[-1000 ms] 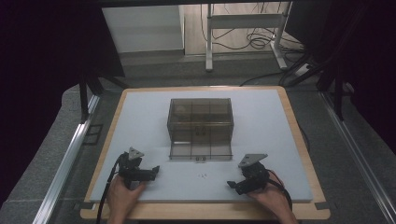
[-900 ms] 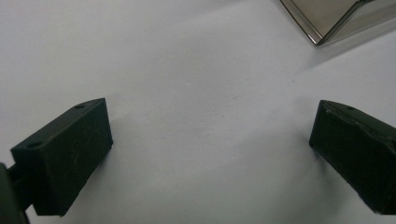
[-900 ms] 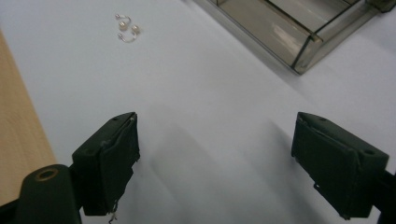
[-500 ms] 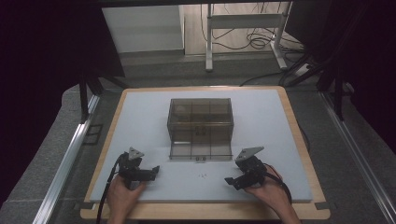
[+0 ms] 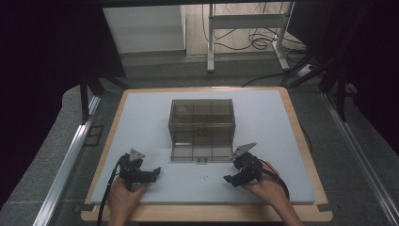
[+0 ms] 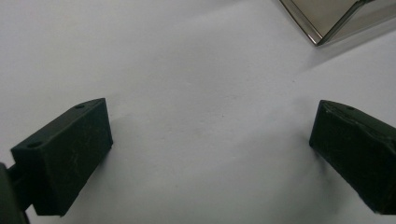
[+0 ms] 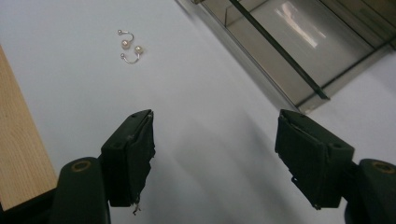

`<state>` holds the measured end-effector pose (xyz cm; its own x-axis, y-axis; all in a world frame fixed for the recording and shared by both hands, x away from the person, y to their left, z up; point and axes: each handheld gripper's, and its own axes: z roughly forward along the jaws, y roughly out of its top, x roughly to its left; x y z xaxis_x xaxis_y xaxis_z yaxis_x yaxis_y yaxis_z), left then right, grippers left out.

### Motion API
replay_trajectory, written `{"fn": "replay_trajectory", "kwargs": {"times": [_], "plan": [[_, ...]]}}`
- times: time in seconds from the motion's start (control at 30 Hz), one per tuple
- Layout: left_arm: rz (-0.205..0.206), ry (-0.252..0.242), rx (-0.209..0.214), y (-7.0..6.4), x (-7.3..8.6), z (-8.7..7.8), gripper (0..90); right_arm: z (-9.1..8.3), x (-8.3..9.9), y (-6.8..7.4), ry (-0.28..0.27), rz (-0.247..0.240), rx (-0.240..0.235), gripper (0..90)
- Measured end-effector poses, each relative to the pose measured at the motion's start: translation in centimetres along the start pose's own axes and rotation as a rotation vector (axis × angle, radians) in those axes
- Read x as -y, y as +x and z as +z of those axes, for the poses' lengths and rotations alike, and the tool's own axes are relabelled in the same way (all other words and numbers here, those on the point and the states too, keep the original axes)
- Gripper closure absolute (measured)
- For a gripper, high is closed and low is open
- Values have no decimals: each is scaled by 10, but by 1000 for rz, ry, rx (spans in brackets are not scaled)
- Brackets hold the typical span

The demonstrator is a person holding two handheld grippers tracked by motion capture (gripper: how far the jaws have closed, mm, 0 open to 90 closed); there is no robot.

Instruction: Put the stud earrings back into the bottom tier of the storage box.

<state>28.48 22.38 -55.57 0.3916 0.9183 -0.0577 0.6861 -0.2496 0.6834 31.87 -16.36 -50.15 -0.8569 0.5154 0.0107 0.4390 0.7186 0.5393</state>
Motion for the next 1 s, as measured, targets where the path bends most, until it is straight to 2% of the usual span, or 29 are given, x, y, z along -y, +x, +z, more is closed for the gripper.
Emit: {"fn": "replay_trajectory", "kwargs": {"times": [0.4, 0.6, 0.8, 1.0], "plan": [[0, 0, 0, 0, 0, 0, 0, 6, -18, 0, 44, -21, -16, 349], [-1, 1, 0, 0, 0, 0, 0, 9, -27, 1, 72, -41, 3, 366], [0, 1, 0, 0, 0, 0, 0, 13, -36, 1, 92, -43, -16, 401], [4, 5, 0, 0, 0, 0, 0, 18, -45, -1, 116, -46, -57, 464]]}}
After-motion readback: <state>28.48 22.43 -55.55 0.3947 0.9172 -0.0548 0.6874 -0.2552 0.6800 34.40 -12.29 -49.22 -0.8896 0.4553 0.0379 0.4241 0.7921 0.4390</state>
